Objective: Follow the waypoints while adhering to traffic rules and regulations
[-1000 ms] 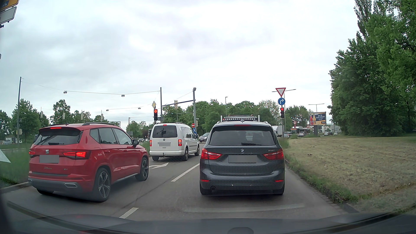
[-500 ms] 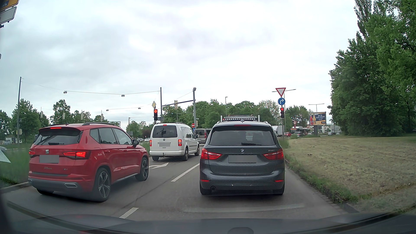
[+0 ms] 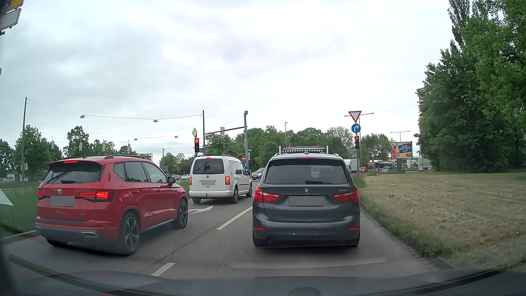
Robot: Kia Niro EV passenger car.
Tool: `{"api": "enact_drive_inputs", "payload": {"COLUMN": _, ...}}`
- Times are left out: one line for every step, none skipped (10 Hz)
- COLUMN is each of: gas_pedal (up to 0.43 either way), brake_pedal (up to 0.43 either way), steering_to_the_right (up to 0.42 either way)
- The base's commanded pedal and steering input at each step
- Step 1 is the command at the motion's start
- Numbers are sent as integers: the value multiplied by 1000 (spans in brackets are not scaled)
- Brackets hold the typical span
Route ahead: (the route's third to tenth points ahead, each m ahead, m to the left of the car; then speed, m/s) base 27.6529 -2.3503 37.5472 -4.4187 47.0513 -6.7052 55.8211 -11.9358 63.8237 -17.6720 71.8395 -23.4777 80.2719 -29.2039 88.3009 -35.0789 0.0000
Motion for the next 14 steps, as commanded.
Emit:
{"api": "enact_drive_inputs", "payload": {"gas_pedal": 0, "brake_pedal": 226, "steering_to_the_right": 22}}
{"api": "enact_drive_inputs", "payload": {"gas_pedal": 0, "brake_pedal": 226, "steering_to_the_right": 22}}
{"api": "enact_drive_inputs", "payload": {"gas_pedal": 0, "brake_pedal": 226, "steering_to_the_right": 22}}
{"api": "enact_drive_inputs", "payload": {"gas_pedal": 0, "brake_pedal": 226, "steering_to_the_right": 22}}
{"api": "enact_drive_inputs", "payload": {"gas_pedal": 0, "brake_pedal": 226, "steering_to_the_right": 22}}
{"api": "enact_drive_inputs", "payload": {"gas_pedal": 0, "brake_pedal": 226, "steering_to_the_right": 22}}
{"api": "enact_drive_inputs", "payload": {"gas_pedal": 0, "brake_pedal": 226, "steering_to_the_right": 22}}
{"api": "enact_drive_inputs", "payload": {"gas_pedal": 0, "brake_pedal": 226, "steering_to_the_right": 22}}
{"api": "enact_drive_inputs", "payload": {"gas_pedal": 0, "brake_pedal": 226, "steering_to_the_right": 22}}
{"api": "enact_drive_inputs", "payload": {"gas_pedal": 0, "brake_pedal": 226, "steering_to_the_right": 22}}
{"api": "enact_drive_inputs", "payload": {"gas_pedal": 0, "brake_pedal": 226, "steering_to_the_right": 22}}
{"api": "enact_drive_inputs", "payload": {"gas_pedal": 0, "brake_pedal": 226, "steering_to_the_right": 22}}
{"api": "enact_drive_inputs", "payload": {"gas_pedal": 0, "brake_pedal": 226, "steering_to_the_right": 22}}
{"api": "enact_drive_inputs", "payload": {"gas_pedal": 0, "brake_pedal": 226, "steering_to_the_right": 22}}
